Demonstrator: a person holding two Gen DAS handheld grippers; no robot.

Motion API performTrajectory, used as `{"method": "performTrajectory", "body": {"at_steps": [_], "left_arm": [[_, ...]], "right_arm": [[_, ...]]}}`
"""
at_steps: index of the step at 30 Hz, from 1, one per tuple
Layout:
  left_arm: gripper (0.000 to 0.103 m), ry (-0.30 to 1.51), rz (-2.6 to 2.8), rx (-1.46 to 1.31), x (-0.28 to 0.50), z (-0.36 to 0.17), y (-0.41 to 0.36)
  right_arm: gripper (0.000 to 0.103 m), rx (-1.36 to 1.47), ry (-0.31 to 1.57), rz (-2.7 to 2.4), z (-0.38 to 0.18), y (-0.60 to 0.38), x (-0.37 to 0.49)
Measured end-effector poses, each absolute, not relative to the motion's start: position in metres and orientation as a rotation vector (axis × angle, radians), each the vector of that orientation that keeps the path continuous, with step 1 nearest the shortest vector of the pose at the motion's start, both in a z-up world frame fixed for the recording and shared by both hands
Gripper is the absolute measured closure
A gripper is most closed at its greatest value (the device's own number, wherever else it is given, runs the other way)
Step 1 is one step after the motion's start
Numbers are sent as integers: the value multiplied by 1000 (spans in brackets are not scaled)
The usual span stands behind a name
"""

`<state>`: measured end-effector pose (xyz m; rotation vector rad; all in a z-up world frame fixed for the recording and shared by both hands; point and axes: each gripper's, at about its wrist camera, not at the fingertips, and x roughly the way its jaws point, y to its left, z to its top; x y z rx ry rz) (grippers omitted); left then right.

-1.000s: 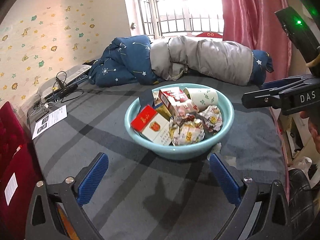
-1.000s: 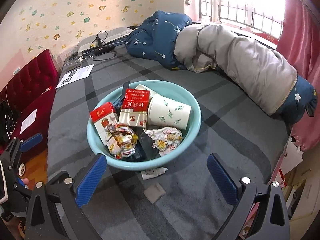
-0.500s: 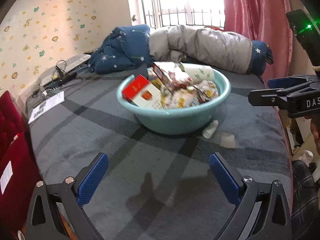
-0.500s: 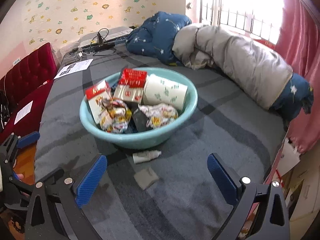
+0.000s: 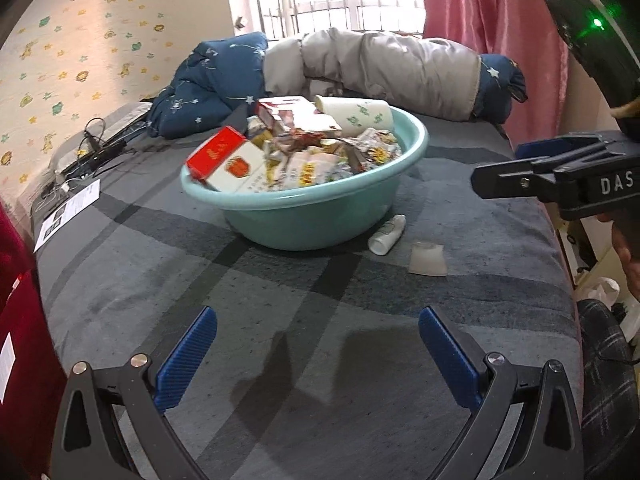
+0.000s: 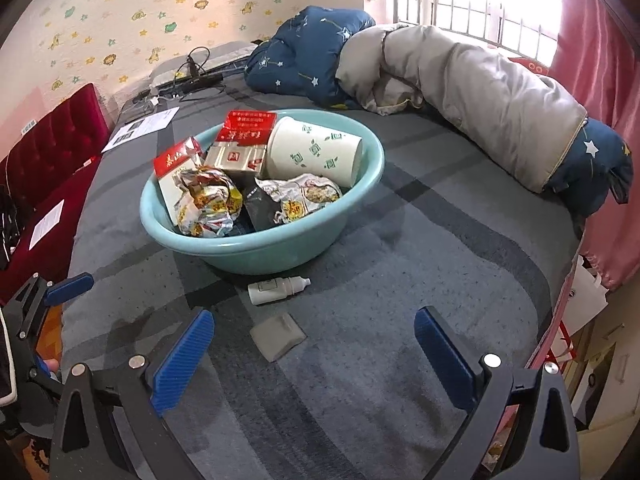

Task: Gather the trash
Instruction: 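Withdraw both tools from the basin toward the white bottle and tan pad, then close left tool on the tan square pad while right tool reaches the white dropper bottle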

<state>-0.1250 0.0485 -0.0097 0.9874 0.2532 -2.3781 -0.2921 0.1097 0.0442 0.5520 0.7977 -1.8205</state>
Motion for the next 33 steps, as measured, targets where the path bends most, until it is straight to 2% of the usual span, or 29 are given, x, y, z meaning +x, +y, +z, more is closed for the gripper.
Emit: {"method": "performTrajectory", "body": {"at_steps": [23,26,28,33], "left_arm": [[1,290,-2467,1219,-206,-31,58],[8,294,-2473,1239,-217,-34,59],[19,302,-2476,1252,-222,-36,58],[19,346,-2477,1305,-234,-43,55]], "right_arm": [[0,645,778,-1845,35,106,-347],[0,662,768,-1849,34,104,-355],[0,668,761,-1852,33,104,-360],[0,691,731,-1860,33,104,-372]]}}
